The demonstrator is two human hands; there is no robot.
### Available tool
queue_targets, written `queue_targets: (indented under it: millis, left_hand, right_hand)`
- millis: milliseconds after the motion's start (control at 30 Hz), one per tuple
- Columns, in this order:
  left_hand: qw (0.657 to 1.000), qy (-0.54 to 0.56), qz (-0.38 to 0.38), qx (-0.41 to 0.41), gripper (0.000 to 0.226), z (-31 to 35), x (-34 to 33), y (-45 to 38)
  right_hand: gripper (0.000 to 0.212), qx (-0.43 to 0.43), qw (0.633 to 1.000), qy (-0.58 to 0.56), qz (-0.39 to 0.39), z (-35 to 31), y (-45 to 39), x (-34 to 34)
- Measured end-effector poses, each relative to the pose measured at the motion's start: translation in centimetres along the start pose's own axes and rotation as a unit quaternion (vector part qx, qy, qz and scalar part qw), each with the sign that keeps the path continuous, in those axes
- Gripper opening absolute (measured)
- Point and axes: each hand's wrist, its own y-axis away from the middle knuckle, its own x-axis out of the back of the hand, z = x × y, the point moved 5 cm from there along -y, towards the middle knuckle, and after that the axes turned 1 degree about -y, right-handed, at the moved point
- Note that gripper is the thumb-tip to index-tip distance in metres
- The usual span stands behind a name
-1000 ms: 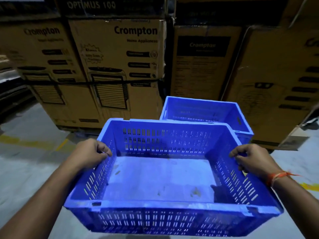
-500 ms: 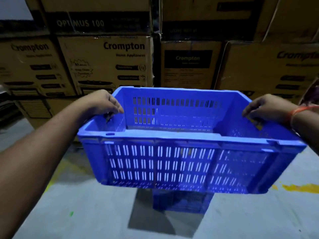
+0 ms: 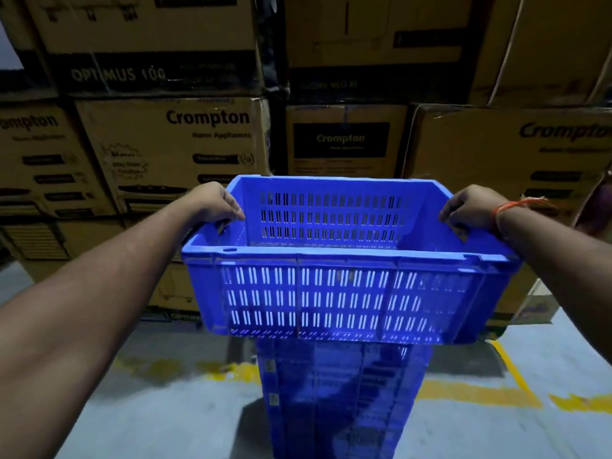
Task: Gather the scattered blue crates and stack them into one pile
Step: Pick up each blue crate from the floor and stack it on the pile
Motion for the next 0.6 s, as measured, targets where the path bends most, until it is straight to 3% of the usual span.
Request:
queue_targets:
  millis: [333, 600]
  left_hand:
    - [0.999, 0.015, 0.026, 0.015, 0.02, 2.1, -5.7, -7.9]
    - [0.999, -0.015, 0.003, 0.03, 0.015, 0.6, -8.4, -12.8]
  right_hand:
    - [0.024, -0.007, 1.0, 0.006, 0.027, 3.0, -8.2, -1.0]
    - [0.026, -0.037, 0.999, 0.008, 0.021, 5.0, -12.3, -6.2]
